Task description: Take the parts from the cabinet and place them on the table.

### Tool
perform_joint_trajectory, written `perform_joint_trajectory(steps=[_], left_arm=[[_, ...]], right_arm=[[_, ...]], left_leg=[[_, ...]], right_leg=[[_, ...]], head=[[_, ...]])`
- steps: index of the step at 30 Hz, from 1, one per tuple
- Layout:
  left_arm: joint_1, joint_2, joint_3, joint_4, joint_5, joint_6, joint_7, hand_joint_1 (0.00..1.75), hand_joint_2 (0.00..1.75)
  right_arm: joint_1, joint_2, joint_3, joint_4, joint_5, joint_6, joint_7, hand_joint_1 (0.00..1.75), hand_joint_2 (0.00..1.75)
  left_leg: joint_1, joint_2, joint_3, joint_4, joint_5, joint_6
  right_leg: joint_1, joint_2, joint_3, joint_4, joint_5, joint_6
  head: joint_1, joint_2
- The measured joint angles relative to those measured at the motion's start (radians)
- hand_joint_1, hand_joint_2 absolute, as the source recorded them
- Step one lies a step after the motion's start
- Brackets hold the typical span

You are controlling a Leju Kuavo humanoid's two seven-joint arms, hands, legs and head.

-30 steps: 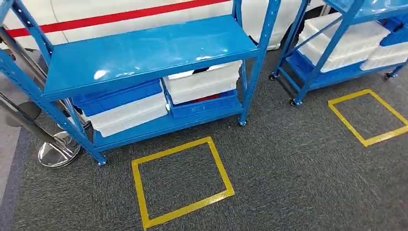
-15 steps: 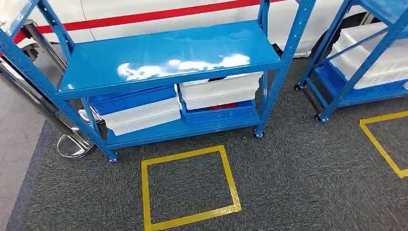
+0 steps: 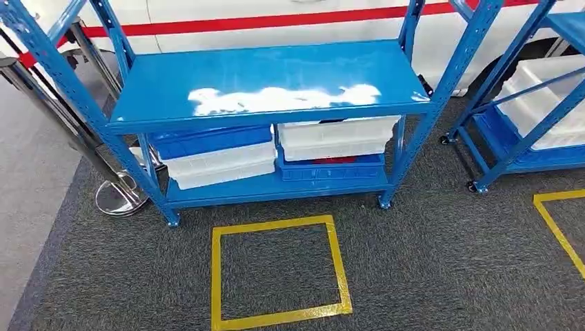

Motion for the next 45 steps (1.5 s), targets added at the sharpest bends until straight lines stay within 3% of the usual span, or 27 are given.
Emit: perform_joint_trajectory(steps=[1, 2, 3, 5, 7, 9, 11, 12, 13, 16, 18, 19, 21, 23, 24, 27, 28, 29, 31, 32, 33, 34, 35, 38, 42, 43, 45], left_arm=[[0.000, 0.000, 0.000, 0.000, 0.000, 0.000, -0.001, 0.00, 0.00], [-0.001, 0.000, 0.000, 0.000, 0.002, 0.001, -0.002, 0.00, 0.00], [-0.003, 0.000, 0.000, 0.000, 0.003, 0.002, -0.003, 0.00, 0.00], [-0.003, 0.000, 0.000, 0.000, 0.004, 0.003, -0.004, 0.00, 0.00], [-0.003, -0.001, 0.000, 0.000, 0.005, 0.003, -0.005, 0.00, 0.00], [-0.004, -0.001, 0.000, 0.000, 0.004, 0.003, -0.007, 0.00, 0.00], [-0.003, -0.001, 0.000, 0.000, 0.004, 0.003, -0.007, 0.00, 0.00], [0.000, -0.001, 0.000, 0.000, 0.004, 0.003, -0.007, 0.00, 0.00], [0.002, -0.001, 0.000, 0.000, 0.005, 0.003, -0.007, 0.00, 0.00], [0.005, -0.001, 0.000, 0.000, 0.005, 0.003, -0.007, 0.00, 0.00], [0.009, 0.002, 0.000, 0.001, 0.005, 0.003, -0.008, 0.00, 0.00], [0.007, 0.002, 0.000, 0.001, 0.004, 0.003, -0.010, 0.00, 0.00], [0.006, 0.002, 0.000, 0.001, 0.005, 0.002, -0.011, 0.00, 0.00], [0.006, -0.001, 0.000, 0.001, 0.004, 0.002, -0.011, 0.00, 0.00], [0.004, -0.001, 0.000, 0.001, 0.004, 0.002, -0.011, 0.00, 0.00], [0.002, -0.001, 0.000, 0.001, 0.005, 0.002, -0.011, 0.00, 0.00], [0.002, -0.002, 0.000, 0.001, 0.005, 0.002, -0.010, 0.00, 0.00], [0.004, -0.003, 0.000, 0.001, 0.005, 0.002, -0.010, 0.00, 0.00], [0.004, -0.006, 0.000, 0.001, 0.005, 0.002, -0.010, 0.00, 0.00], [0.006, -0.006, 0.000, 0.002, 0.005, 0.002, -0.010, 0.00, 0.00], [0.003, -0.006, 0.000, 0.002, 0.004, 0.002, -0.009, 0.00, 0.00], [-0.001, -0.006, 0.000, 0.002, 0.003, 0.001, -0.009, 0.00, 0.00], [-0.001, -0.006, 0.000, 0.002, 0.003, 0.000, -0.008, 0.00, 0.00], [-0.003, -0.005, -0.001, 0.002, -0.003, -0.002, -0.008, 0.00, 0.00], [-0.005, -0.005, -0.002, 0.002, -0.007, -0.009, -0.002, 0.00, 0.00], [-0.005, -0.005, -0.003, 0.002, -0.008, -0.010, 0.000, 0.00, 0.00], [-0.004, -0.005, -0.004, 0.002, -0.008, -0.011, 0.004, 0.00, 0.00]], right_arm=[[0.000, -0.002, 0.000, 0.000, 0.000, 0.000, 0.000, 0.00, 0.00], [0.002, -0.002, 0.000, 0.001, 0.002, 0.002, 0.002, 0.00, 0.00], [-0.001, -0.002, 0.000, 0.000, 0.003, 0.002, 0.002, 0.00, 0.00], [-0.003, -0.002, 0.000, 0.000, 0.004, 0.003, 0.002, 0.00, 0.00], [-0.004, -0.002, 0.000, 0.000, 0.004, 0.003, 0.002, 0.00, 0.00], [0.000, -0.003, 0.000, 0.000, 0.005, 0.003, 0.002, 0.00, 0.00], [0.000, -0.002, 0.000, 0.000, 0.005, 0.003, 0.002, 0.00, 0.00], [0.000, -0.003, 0.000, 0.000, 0.005, 0.004, 0.002, 0.00, 0.00], [0.000, -0.003, 0.000, 0.000, 0.005, 0.004, 0.002, 0.00, 0.00], [0.002, -0.002, 0.000, 0.000, 0.005, 0.004, 0.002, 0.00, 0.00], [0.005, 0.001, -0.001, 0.002, 0.005, 0.005, 0.001, 0.00, 0.00], [0.001, 0.001, -0.001, 0.002, 0.005, 0.005, 0.002, 0.00, 0.00], [-0.002, 0.002, -0.001, 0.002, 0.006, 0.005, 0.002, 0.00, 0.00], [-0.005, 0.001, -0.001, 0.001, 0.006, 0.005, 0.005, 0.00, 0.00], [-0.005, 0.001, -0.001, 0.001, 0.006, 0.005, 0.005, 0.00, 0.00], [-0.007, 0.000, -0.001, 0.001, 0.006, 0.005, 0.004, 0.00, 0.00], [-0.006, -0.001, -0.002, 0.001, 0.006, 0.005, 0.004, 0.00, 0.00], [-0.006, -0.002, -0.002, 0.001, 0.006, 0.004, 0.004, 0.00, 0.00], [0.000, -0.005, -0.002, 0.001, 0.009, 0.003, 0.004, 0.00, 0.00], [0.007, -0.005, -0.002, 0.002, 0.009, 0.003, 0.004, 0.00, 0.00], [0.007, -0.005, -0.002, 0.003, 0.009, 0.003, 0.004, 0.00, 0.00], [0.004, -0.005, -0.002, 0.002, 0.009, 0.003, 0.002, 0.00, 0.00], [0.000, -0.005, -0.002, 0.001, 0.009, 0.003, 0.002, 0.00, 0.00], [0.002, -0.004, -0.003, 0.001, 0.006, 0.003, 0.002, 0.00, 0.00], [-0.001, -0.004, -0.008, 0.001, 0.000, 0.002, 0.003, 0.00, 0.00], [-0.001, -0.004, -0.008, 0.001, -0.001, 0.002, 0.005, 0.00, 0.00], [-0.001, -0.004, -0.009, 0.001, -0.001, 0.003, 0.011, 0.00, 0.00]], left_leg=[[0.001, -0.002, 0.005, 0.006, -0.011, -0.007], [-0.006, -0.002, 0.003, 0.013, -0.023, -0.017], [-0.006, -0.004, 0.005, 0.013, -0.029, -0.021], [-0.004, -0.004, 0.012, 0.008, -0.034, -0.031], [0.001, -0.001, 0.022, 0.017, -0.043, -0.040], [0.002, 0.003, -0.043, 0.136, -0.088, -0.050], [0.002, 0.003, -0.154, 0.306, -0.136, -0.055], [0.002, 0.003, -0.191, 0.347, -0.130, -0.054], [0.002, 0.003, -0.207, 0.336, -0.092, -0.051], [-0.004, 0.004, -0.159, 0.118, 0.090, -0.026], [-0.020, 0.010, -0.142, 0.083, 0.082, -0.006], [-0.023, 0.010, -0.127, 0.065, 0.060, 0.000], [-0.024, 0.006, -0.106, 0.042, 0.052, 0.010], [-0.015, 0.002, -0.056, 0.006, 0.049, 0.017], [-0.014, 0.002, -0.045, 0.000, 0.044, 0.024], [-0.014, -0.001, -0.019, 0.000, 0.020, 0.026], [-0.013, -0.004, -0.006, 0.000, 0.010, 0.024], [-0.011, -0.006, 0.008, 0.000, 0.000, 0.020], [-0.007, -0.009, 0.041, 0.002, -0.025, 0.009], [-0.007, -0.009, 0.042, 0.002, -0.037, 0.002], [-0.010, -0.012, 0.051, 0.017, -0.048, -0.005], [-0.011, -0.010, 0.042, 0.014, -0.057, -0.014], [-0.011, -0.009, 0.059, 0.017, -0.058, -0.021], [-0.007, -0.005, 0.048, 0.055, -0.062, -0.031], [0.000, 0.001, -0.117, 0.309, -0.170, -0.049], [0.000, 0.001, -0.138, 0.320, -0.162, -0.049], [0.000, 0.001, -0.122, 0.228, -0.076, -0.040]], right_leg=[[-0.005, 0.001, 0.040, -0.089, 0.037, 0.002], [0.001, 0.008, 0.052, -0.109, 0.007, 0.001], [0.000, 0.008, 0.053, -0.106, 0.005, -0.014], [0.007, 0.008, 0.055, -0.108, -0.004, -0.027], [0.001, 0.008, 0.070, -0.117, -0.008, -0.039], [0.001, 0.000, 0.086, -0.121, -0.021, -0.051], [0.004, -0.001, 0.101, -0.121, -0.037, -0.055], [0.005, 0.000, 0.111, -0.121, -0.046, -0.055], [0.006, 0.002, 0.126, -0.121, -0.057, -0.054], [0.011, 0.002, 0.174, -0.124, -0.093, -0.051], [0.010, 0.004, 0.181, -0.126, -0.108, -0.037], [0.004, 0.003, 0.184, -0.132, -0.111, -0.029], [0.005, -0.002, 0.202, -0.123, -0.093, -0.012], [0.002, 0.001, 0.169, -0.042, -0.076, -0.004], [0.003, 0.003, 0.125, 0.021, -0.089, -0.002], [0.002, 0.003, -0.003, 0.150, -0.177, 0.003], [0.002, 0.003, -0.024, 0.145, -0.174, 0.004], [0.001, 0.003, -0.027, 0.111, -0.145, 0.003], [0.000, 0.003, -0.003, -0.030, -0.018, 0.002], [-0.001, 0.003, 0.002, -0.096, 0.064, -0.001], [0.006, 0.003, -0.008, -0.097, 0.030, -0.008], [0.006, 0.003, -0.006, -0.091, 0.044, -0.021], [0.007, 0.006, -0.004, -0.095, 0.041, -0.029], [0.003, 0.004, 0.023, -0.109, 0.032, -0.048], [0.007, 0.004, 0.040, -0.113, 0.013, -0.058], [0.007, 0.005, 0.048, -0.113, 0.008, -0.058], [0.010, 0.005, 0.069, -0.113, -0.005, -0.057]], head=[[0.000, 0.000], [0.000, 0.000], [-0.001, 0.000], [0.000, 0.000], [-0.001, 0.000], [-0.001, 0.000], [-0.001, 0.000], [-0.001, 0.000], [-0.001, 0.000], [-0.001, 0.000], [0.000, 0.000], [0.000, 0.000], [0.000, 0.000], [0.000, 0.000], [0.000, 0.000], [0.000, 0.000], [0.000, 0.000], [0.000, 0.000], [0.000, 0.000], [0.000, 0.000], [0.000, 0.000], [-0.002, 0.000], [-0.001, 0.000], [-0.001, 0.000], [-0.002, 0.000], [-0.002, 0.000], [-0.001, 0.000]])
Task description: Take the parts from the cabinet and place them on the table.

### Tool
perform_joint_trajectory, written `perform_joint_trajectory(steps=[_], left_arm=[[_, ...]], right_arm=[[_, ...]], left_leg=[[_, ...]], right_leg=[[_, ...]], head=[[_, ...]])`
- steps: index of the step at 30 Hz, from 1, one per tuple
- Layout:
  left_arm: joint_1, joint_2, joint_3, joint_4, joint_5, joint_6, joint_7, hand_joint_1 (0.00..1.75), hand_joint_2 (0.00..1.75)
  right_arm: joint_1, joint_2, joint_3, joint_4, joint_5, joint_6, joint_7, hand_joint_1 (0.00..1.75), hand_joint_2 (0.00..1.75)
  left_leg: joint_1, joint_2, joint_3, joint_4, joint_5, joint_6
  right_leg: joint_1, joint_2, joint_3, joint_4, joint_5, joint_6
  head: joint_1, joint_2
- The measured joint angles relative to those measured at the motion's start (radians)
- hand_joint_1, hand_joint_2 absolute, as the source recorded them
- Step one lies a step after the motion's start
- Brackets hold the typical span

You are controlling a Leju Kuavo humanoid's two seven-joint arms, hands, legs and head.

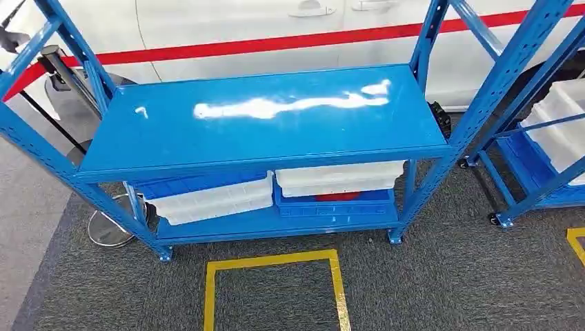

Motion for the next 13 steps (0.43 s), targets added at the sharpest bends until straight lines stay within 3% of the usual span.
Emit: perform_joint_trajectory(steps=[2, 4, 7, 8, 9, 11, 12, 13], left_arm=[[0.003, 0.002, 0.000, 0.000, 0.000, 0.000, 0.001, 0.00, 0.00], [0.001, 0.005, 0.000, 0.000, 0.000, 0.000, 0.003, 0.00, 0.00], [0.004, 0.005, -0.001, 0.000, 0.003, 0.000, 0.003, 0.00, 0.00], [0.005, 0.003, -0.001, 0.000, 0.003, 0.000, 0.003, 0.00, 0.00], [0.004, 0.003, -0.001, 0.000, 0.003, 0.000, 0.003, 0.00, 0.00], [0.002, 0.003, -0.001, 0.000, 0.003, 0.000, 0.003, 0.00, 0.00], [0.002, 0.003, -0.001, 0.000, 0.005, 0.000, 0.003, 0.00, 0.00], [0.003, 0.003, -0.001, 0.000, 0.005, 0.000, 0.003, 0.00, 0.00]], right_arm=[[0.001, 0.000, 0.000, 0.000, 0.000, 0.000, 0.000, 0.00, 0.00], [0.001, 0.003, 0.000, 0.001, 0.000, 0.000, 0.000, 0.00, 0.00], [-0.003, 0.003, 0.000, 0.001, 0.001, 0.001, 0.001, 0.00, 0.00], [-0.003, 0.002, 0.000, 0.000, 0.001, 0.000, 0.001, 0.00, 0.00], [-0.002, 0.000, 0.000, 0.000, 0.001, 0.000, 0.001, 0.00, 0.00], [-0.001, 0.000, -0.001, 0.000, 0.001, 0.000, 0.001, 0.00, 0.00], [-0.001, 0.000, -0.001, 0.000, 0.001, 0.001, 0.001, 0.00, 0.00], [-0.001, 0.000, -0.001, 0.000, 0.001, 0.002, 0.002, 0.00, 0.00]], left_leg=[[-0.008, 0.003, 0.047, -0.167, 0.122, 0.023], [-0.019, 0.006, 0.039, -0.180, 0.054, 0.034], [-0.018, 0.001, 0.057, -0.202, 0.100, 0.053], [-0.006, 0.004, 0.079, -0.222, 0.114, 0.050], [-0.007, 0.004, 0.086, -0.234, 0.116, 0.058], [-0.009, 0.004, 0.088, -0.234, 0.115, 0.062], [-0.010, 0.004, 0.089, -0.233, 0.111, 0.062], [-0.011, 0.004, 0.092, -0.233, 0.107, 0.063]], right_leg=[[0.004, -0.001, 0.020, -0.002, -0.012, 0.002], [0.003, 0.000, 0.016, -0.003, -0.015, 0.013], [0.007, 0.000, 0.035, -0.013, -0.025, 0.033], [0.004, 0.000, 0.041, 0.000, -0.031, 0.036], [0.006, 0.000, 0.024, 0.035, -0.055, 0.039], [0.004, 0.000, -0.055, 0.178, -0.127, 0.043], [0.003, 0.000, -0.095, 0.243, -0.146, 0.046], [0.002, 0.000, -0.122, 0.278, -0.144, 0.049]], head=[[0.000, 0.000], [-0.001, 0.000], [0.000, 0.000], [0.000, 0.000], [0.000, 0.000], [0.000, 0.000], [0.000, 0.000], [0.000, 0.000]])
